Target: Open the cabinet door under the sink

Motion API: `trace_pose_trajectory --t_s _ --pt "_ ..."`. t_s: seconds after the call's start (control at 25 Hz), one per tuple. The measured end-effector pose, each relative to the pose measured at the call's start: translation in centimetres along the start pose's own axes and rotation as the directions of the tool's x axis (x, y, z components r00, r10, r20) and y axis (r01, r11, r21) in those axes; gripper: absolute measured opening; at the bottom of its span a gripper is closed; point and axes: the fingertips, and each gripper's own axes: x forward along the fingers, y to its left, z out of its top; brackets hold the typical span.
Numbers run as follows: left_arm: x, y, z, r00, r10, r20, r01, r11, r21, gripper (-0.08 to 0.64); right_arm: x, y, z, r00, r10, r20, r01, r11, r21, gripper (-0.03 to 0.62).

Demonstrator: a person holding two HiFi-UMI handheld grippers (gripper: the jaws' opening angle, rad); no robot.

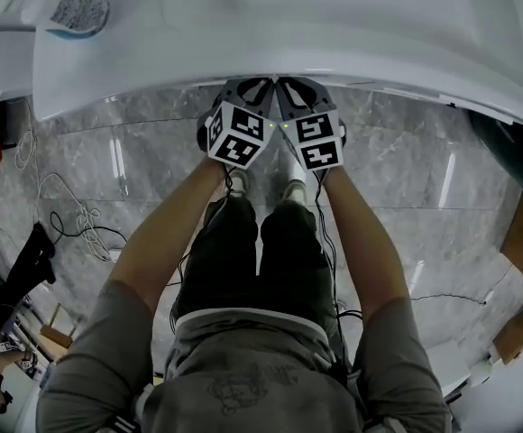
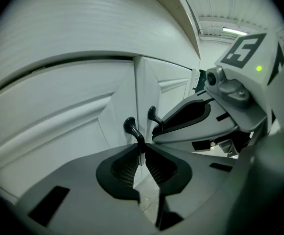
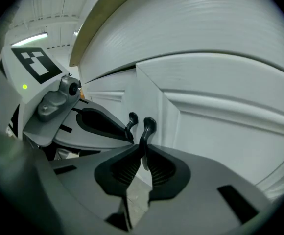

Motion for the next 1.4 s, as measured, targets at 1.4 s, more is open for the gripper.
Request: trace_pose_trajectory --t_s 1.4 --pt "-13.0 -7.2 -11.5 0.957 -0.234 0.169 0.232 0.972 0.031 0.048 -14.8 3.5 -11.4 0.996 0.063 0.066 -0.057 0.995 -0.082 0.051"
